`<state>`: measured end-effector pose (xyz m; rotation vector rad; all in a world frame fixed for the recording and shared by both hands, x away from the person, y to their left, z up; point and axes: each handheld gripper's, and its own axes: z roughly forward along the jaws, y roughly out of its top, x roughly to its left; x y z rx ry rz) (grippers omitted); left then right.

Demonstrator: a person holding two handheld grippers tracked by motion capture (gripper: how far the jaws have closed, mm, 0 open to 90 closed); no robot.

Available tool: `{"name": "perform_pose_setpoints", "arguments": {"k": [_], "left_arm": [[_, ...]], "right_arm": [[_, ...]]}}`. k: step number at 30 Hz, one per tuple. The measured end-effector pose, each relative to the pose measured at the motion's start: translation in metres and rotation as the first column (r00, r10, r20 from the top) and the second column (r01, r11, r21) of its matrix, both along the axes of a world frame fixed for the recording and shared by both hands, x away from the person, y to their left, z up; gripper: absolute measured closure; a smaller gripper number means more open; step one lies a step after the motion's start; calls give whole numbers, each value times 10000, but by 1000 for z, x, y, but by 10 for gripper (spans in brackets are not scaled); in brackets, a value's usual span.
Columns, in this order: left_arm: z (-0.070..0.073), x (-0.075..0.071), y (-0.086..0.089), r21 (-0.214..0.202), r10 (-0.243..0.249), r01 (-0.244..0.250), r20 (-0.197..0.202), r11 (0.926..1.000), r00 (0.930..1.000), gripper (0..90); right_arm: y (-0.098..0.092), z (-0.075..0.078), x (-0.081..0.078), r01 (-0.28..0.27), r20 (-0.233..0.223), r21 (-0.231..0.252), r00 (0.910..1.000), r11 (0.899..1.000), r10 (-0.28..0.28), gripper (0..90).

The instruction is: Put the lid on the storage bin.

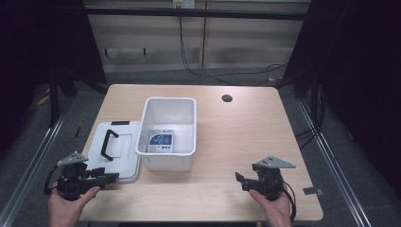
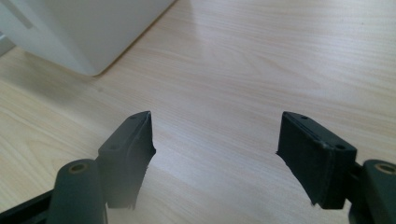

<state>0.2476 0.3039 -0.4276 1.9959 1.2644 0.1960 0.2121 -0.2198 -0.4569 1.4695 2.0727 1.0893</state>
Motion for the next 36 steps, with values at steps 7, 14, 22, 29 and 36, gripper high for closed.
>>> {"name": "perform_pose_setpoints", "arguments": {"k": [7, 14, 22, 29, 36], "left_arm": [[-1, 4, 5, -442, 132, -152, -455, 9989, 9989, 451], [5, 10, 8, -644, -16, -32, -737, 9979, 9973, 437], [20, 18, 8, -229, -174, 157, -779, 9996, 9968, 539], [37, 33, 16, -307, 179, -206, -850, 9993, 9962, 551], [46, 50, 12, 429, 477, -429, -1182, 9982, 9918, 518]], "right_arm": [[6, 5, -7, -161, 544, -135, 9984, 9998, 168, 289], [12, 6, -9, -421, 464, -276, 9980, 9987, 434, 297], [14, 7, -11, -446, 450, -325, 9979, 9985, 460, 297], [17, 7, -10, -671, 301, -328, 9972, 9972, 681, 297], [17, 7, -11, -781, 191, -304, 9967, 9965, 787, 296]]}}
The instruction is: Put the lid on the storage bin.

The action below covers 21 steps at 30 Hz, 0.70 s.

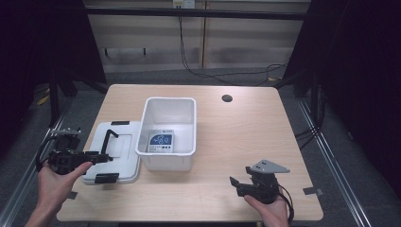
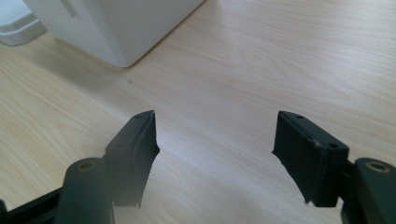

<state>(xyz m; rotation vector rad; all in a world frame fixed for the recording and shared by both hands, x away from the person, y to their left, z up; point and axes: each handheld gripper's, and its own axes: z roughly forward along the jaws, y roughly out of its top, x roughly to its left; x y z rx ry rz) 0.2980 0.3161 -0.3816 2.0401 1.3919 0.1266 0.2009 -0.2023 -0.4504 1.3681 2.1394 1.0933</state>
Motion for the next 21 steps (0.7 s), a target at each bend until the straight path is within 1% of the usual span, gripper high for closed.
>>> {"name": "perform_pose_setpoints", "arguments": {"k": [3, 4, 6, 7, 10, 11, 12, 14, 17, 18, 19, 20, 21], "left_arm": [[2, 3, 0, 56, -12, 13, -58, 10000, 10000, 521], [4, 7, 1, 130, 139, -138, -69, 9998, 9999, 527], [7, 11, 3, 100, 152, -151, -164, 9998, 9997, 530], [8, 14, 4, 192, 239, -235, -199, 9995, 9995, 532], [10, 17, 5, 167, 214, -210, -192, 9996, 9996, 543], [13, 20, 6, 274, 247, -238, -311, 9993, 9992, 547], [13, 21, 6, 309, 171, -161, -317, 9994, 9994, 552], [14, 24, 6, 345, 219, -206, -377, 9992, 9991, 572], [14, 26, 6, 288, 258, -245, -478, 9993, 9985, 585], [15, 29, 6, 492, 234, -206, -561, 9986, 9981, 588], [15, 29, 6, 492, 234, -206, -561, 9986, 9981, 589], [16, 32, 5, 567, 195, -158, -665, 9983, 9976, 589], [16, 33, 4, 554, 271, -236, -629, 9982, 9976, 590]], "right_arm": [[-1, 0, 0, 5, 33, 10, 10000, 10000, -5, 296], [-1, 0, 0, 36, -3, 13, 10000, 10000, -36, 295], [-1, 0, 1, 37, -48, 35, 10000, 10000, -37, 292], [-1, 0, 1, 39, -62, 36, 10000, 10000, -38, 292], [-1, 0, 1, 42, -100, 10, 9999, 10000, -42, 292], [-1, 0, 1, 45, -86, 37, 10000, 10000, -45, 292], [-1, 0, 1, 35, -92, 28, 10000, 10000, -35, 292], [-1, 0, 1, 24, -89, 26, 10000, 10000, -24, 292], [-1, 0, 1, 36, -115, 39, 9999, 10000, -36, 292], [-2, 0, 1, 14, -130, 29, 9999, 10000, -14, 292], [-2, 0, 1, 14, -130, 29, 9999, 10000, -14, 292], [-2, -1, 1, 11, -152, 37, 9999, 10000, -11, 292], [-1, -1, 1, 41, -201, 42, 9998, 10000, -40, 292]]}}
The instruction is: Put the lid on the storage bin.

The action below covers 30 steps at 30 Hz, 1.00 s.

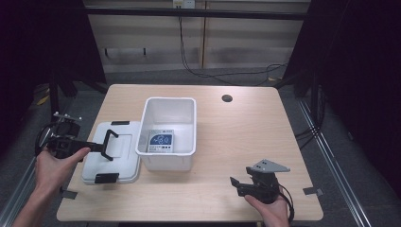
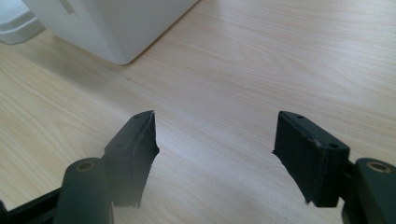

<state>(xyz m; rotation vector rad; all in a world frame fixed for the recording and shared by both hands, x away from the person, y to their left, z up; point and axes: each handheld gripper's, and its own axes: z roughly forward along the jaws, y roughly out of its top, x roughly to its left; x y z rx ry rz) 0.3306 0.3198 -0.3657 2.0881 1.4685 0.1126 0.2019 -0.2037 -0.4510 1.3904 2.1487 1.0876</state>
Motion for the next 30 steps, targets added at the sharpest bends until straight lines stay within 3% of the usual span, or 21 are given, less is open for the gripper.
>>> {"name": "perform_pose_setpoints", "arguments": {"k": [7, 16, 22, 23, 25, 30], "left_arm": [[7, 9, -1, 307, -3, 11, -239, 9995, 9997, 603], [12, 21, 1, 729, 134, -73, -837, 9973, 9964, 636], [6, 36, 1, 942, 367, -235, -1410, 9953, 9893, 665], [3, 40, -1, 1226, 627, -426, -1652, 9915, 9843, 677], [-1, 46, -3, 1372, 722, -454, -1970, 9895, 9777, 676], [-4, 54, -7, 1500, 846, -517, -2223, 9873, 9713, 673]], "right_arm": [[0, 0, 0, -33, -89, -20, 10000, 10000, 32, 292], [1, -2, 1, -77, -151, -1, 9999, 10000, 77, 289], [0, -2, 1, -86, -206, -13, 9998, 10000, 86, 286], [1, -2, 1, -91, -247, 9, 9997, 10000, 91, 285], [1, -2, 1, -85, -301, -23, 9995, 10000, 84, 284], [2, -3, 1, -127, -329, -26, 9994, 9999, 126, 282]]}}
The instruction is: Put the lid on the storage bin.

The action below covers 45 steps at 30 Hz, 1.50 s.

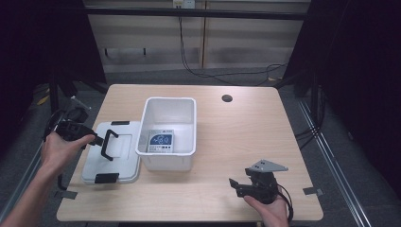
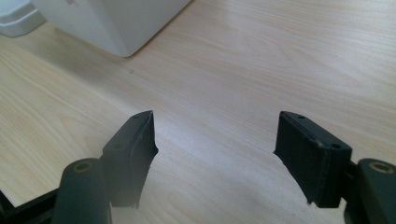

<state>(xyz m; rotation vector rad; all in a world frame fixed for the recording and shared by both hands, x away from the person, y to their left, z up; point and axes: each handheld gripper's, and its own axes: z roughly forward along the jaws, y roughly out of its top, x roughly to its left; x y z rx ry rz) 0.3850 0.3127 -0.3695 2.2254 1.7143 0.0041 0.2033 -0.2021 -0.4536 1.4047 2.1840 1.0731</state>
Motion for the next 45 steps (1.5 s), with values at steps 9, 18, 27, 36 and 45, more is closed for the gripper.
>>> {"name": "perform_pose_setpoints", "arguments": {"k": [9, 18, 27, 36, 45], "left_arm": [[-9, 17, -15, 556, 54, -15, -695, 9985, 9976, 687], [-18, 30, -17, 798, 372, -298, -934, 9964, 9949, 689], [-26, 40, -23, 1185, 634, -491, -1195, 9917, 9908, 726], [-37, 46, -25, 1593, 1022, -789, -1433, 9841, 9844, 723], [-44, 49, -27, 1616, 1240, -973, -1642, 9820, 9786, 761]], "right_arm": [[1, -1, 0, -59, -109, -4, 9999, 10000, 59, 279], [1, -1, 0, -98, -159, -30, 9998, 9999, 97, 278], [1, -2, 0, -133, -167, -19, 9998, 9999, 133, 277], [2, -2, 0, -151, -256, -26, 9996, 9999, 150, 275], [2, -2, 0, -194, -311, -9, 9993, 9998, 194, 273]]}}
